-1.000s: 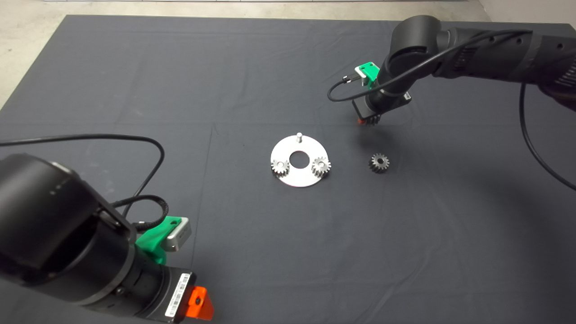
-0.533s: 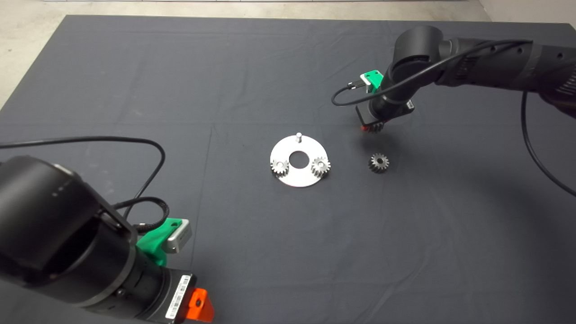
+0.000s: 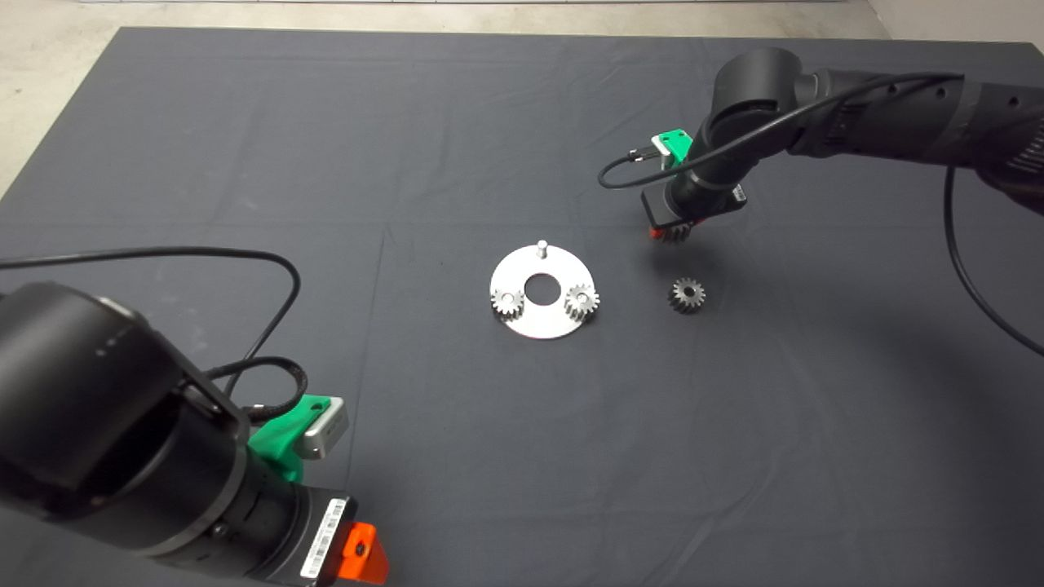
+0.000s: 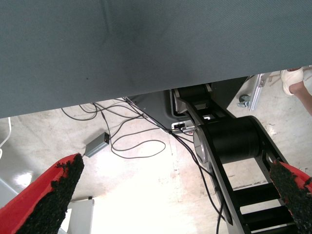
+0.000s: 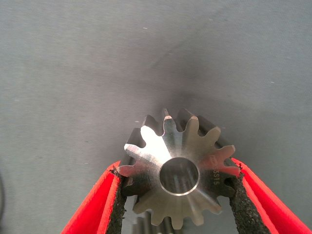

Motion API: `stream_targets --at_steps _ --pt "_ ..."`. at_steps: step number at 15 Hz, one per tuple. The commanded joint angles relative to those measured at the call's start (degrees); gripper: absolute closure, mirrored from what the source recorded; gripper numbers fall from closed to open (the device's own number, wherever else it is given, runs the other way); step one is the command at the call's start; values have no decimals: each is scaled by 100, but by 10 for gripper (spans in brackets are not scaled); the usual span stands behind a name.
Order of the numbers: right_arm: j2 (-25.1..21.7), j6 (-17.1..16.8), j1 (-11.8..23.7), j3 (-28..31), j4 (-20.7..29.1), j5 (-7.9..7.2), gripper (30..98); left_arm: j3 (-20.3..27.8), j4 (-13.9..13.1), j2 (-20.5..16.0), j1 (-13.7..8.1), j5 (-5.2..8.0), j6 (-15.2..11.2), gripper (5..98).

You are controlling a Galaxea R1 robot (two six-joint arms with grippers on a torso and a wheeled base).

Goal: Remove an incorrectly installed larger gear and replace it with the correct smaller gear

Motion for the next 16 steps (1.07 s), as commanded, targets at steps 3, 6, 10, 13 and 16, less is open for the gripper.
stream_targets --at_steps 3,6,10,13,16 --pt "7 24 113 85 94 -3 804 98 -112 0 -27 -1 -25 54" --pt "12 15 104 88 94 -3 804 95 -112 0 -27 -1 -25 54" --pt "-5 15 104 114 94 -11 804 98 -112 0 -33 -9 -25 54" --pt "-6 9 104 141 94 -9 804 98 -112 0 -27 -9 -25 54" --pt "-6 6 95 141 87 -11 804 98 -112 0 -29 -9 -25 54"
